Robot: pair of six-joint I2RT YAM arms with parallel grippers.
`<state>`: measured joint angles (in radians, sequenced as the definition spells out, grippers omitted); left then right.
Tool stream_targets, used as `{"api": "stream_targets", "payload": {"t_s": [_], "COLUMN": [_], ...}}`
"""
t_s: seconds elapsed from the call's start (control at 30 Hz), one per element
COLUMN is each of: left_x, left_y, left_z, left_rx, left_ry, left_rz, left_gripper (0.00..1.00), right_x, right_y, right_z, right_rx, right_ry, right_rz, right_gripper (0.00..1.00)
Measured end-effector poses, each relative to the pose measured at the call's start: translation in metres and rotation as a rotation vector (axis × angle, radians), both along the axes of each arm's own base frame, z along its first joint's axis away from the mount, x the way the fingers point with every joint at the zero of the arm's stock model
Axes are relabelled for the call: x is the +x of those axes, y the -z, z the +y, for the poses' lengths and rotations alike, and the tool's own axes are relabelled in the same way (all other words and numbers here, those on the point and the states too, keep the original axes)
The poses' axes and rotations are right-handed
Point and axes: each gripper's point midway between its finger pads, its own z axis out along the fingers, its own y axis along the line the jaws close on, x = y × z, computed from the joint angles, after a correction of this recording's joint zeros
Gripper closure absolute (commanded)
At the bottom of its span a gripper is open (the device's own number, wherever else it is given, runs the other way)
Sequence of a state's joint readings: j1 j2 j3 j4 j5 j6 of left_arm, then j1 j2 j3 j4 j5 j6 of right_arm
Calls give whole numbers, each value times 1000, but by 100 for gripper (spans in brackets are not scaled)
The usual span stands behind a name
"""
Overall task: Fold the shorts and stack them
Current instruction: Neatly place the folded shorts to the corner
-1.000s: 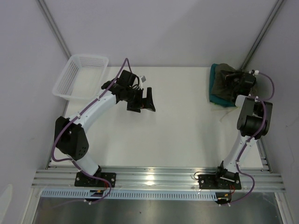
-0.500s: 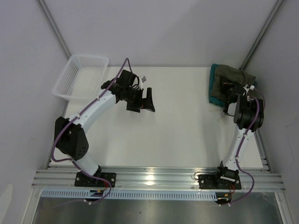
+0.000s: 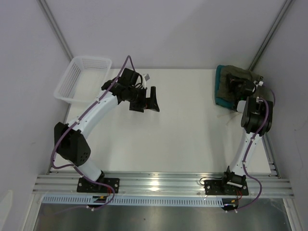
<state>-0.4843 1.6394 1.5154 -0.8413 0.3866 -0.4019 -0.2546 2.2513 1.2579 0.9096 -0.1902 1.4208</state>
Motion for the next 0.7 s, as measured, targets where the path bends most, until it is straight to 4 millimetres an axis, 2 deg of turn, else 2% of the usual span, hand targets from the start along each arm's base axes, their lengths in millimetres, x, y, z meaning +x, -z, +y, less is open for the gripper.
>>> {"api": "stream_targets", "payload": {"t_s": [0.13,0.23,0.27,0.37,0.4,0.43,0.5,0.53,0.57,0.63,0.7], "left_x": [3,5,4,-1,-3,-5,-10,-14,-20,-34,-48], "left_y": [-21,-41,-46,-57,-60,-64,-72,-76,-78,-83,-86], "left_z": [1,2,3,8,10,12,17,20,24,34,43], "left_rx": [-6,-22,-26,-26,-28,-29,-35,-40,-43,-55,-65], "left_ry": [-10,-15,-17,-26,-28,-32,-40,-44,-49,-64,-76], "left_rz": [-42,-86,-99,-125,-131,-142,-169,-188,-201,-239,-270], "left_gripper": [1,1,1,1,1,1,1,1,1,1,1], "right_x": [16,13,9,-7,-17,-28,-57,-72,-90,-123,-162], "right_y": [-44,-78,-90,-132,-147,-164,-192,-204,-216,-228,-238], "right_z": [-2,0,3,12,17,22,38,47,57,81,113], "right_rx": [-17,-43,-57,-118,-148,-186,-271,-320,-375,-487,-615], "right_ry": [-45,-72,-87,-134,-152,-169,-208,-227,-244,-282,-335], "right_rz": [-66,-93,-97,-120,-126,-136,-145,-152,-160,-149,-146], "right_gripper": [88,83,75,61,55,40,20,7,4,0,1]}}
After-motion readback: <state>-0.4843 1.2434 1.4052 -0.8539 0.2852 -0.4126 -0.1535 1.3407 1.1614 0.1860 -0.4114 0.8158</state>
